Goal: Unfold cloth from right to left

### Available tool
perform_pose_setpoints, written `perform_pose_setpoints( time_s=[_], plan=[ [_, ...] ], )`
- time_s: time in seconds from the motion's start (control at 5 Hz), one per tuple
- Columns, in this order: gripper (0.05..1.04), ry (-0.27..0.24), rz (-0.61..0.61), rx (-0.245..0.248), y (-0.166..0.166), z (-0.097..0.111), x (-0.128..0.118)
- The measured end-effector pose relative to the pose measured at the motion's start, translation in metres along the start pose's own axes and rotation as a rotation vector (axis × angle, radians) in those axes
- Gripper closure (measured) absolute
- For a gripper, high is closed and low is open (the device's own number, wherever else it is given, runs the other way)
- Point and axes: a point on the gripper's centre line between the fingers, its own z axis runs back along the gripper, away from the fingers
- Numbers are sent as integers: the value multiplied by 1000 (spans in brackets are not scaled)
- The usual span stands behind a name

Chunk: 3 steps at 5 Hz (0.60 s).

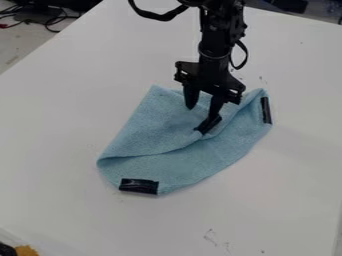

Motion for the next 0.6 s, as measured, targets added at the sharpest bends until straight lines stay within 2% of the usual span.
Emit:
perform_pose_setpoints(
  time_s=[0.2,0.6],
  plan=[
    [83,11,-4,8,-6,1,-2],
    [84,-3,-9,0,-8,1,0]
  ],
)
